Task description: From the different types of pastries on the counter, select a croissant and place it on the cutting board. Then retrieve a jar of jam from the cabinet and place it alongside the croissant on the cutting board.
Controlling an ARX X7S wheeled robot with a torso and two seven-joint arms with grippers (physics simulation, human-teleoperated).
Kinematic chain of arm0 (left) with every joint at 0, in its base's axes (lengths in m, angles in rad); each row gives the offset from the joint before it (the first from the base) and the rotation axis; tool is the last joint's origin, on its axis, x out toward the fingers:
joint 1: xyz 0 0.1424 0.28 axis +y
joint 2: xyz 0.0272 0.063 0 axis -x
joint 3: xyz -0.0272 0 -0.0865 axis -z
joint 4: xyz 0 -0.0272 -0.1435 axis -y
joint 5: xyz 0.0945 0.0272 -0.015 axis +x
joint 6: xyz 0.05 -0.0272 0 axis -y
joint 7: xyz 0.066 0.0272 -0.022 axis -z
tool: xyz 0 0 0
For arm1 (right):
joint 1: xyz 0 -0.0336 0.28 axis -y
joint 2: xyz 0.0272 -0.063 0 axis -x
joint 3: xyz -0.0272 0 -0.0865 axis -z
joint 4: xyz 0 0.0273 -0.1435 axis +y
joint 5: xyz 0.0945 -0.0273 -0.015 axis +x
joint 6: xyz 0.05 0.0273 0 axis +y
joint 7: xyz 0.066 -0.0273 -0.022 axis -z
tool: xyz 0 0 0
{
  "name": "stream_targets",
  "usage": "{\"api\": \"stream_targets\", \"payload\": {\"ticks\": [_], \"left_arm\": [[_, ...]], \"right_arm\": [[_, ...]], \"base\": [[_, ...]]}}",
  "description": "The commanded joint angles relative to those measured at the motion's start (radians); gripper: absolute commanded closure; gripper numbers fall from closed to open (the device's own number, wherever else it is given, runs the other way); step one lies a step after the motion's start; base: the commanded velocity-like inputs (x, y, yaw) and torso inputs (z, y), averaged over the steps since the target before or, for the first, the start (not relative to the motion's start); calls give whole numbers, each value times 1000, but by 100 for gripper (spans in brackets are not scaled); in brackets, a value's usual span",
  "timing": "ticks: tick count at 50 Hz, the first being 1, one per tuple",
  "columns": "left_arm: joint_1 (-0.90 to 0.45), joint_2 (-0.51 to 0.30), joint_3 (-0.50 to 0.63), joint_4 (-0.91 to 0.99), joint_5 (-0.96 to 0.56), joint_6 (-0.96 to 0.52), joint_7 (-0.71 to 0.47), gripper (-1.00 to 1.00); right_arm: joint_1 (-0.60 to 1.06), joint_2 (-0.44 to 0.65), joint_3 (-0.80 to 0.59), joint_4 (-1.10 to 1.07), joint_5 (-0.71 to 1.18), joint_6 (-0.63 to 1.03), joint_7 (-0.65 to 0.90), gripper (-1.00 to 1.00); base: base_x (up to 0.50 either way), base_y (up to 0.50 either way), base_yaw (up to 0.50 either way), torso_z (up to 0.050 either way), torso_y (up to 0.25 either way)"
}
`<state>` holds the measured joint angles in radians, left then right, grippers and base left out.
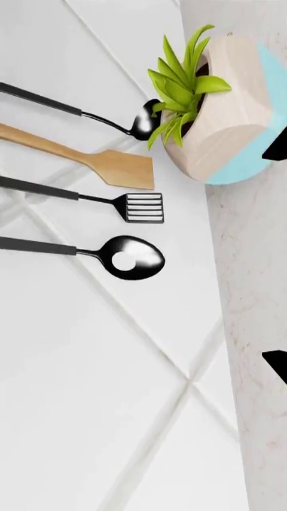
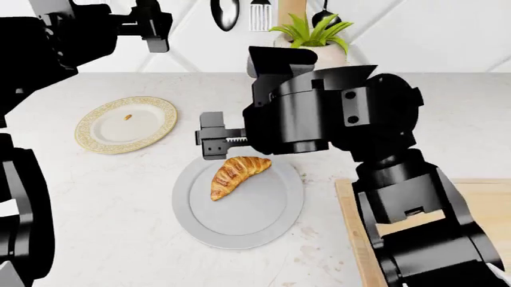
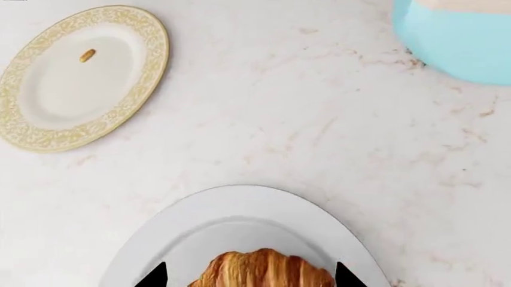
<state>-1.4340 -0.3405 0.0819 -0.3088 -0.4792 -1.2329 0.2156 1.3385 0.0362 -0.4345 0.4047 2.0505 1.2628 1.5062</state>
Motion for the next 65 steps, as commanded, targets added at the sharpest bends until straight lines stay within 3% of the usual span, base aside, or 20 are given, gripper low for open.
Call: {"api": "stream_targets", "payload": {"ticks": [1,11,32,36,56,65], "left_arm": [[2,-1,3,-9,0,9,-2,-100],[0,-3,7,-12,-2,11,-3,-100],[7,-2,4,2,-14,3,-11,-100],[7,-2,6,-1,-14,7,-11,-100],[-1,-2,18,-25,-12,20,-13,-100],[0,-6,17,-21,-15,17,-16,-100]], "right_arm": [[-9,34,-118,-92,148,-153,57,-100],[34,116,-305,-215,244,-392,56,-100],[70,196,-419,-370,236,-596,49,-100],[120,221,-524,-371,245,-684,59,-100],[194,225,-770,-498,383,-946,53,-100],[169,171,-789,-355,422,-1052,6,-100]], "base": [[0,0,0,0,0],[0,0,0,0,0],[0,0,0,0,0],[0,0,0,0,0],[0,0,0,0,0],[0,0,0,0,0]]}}
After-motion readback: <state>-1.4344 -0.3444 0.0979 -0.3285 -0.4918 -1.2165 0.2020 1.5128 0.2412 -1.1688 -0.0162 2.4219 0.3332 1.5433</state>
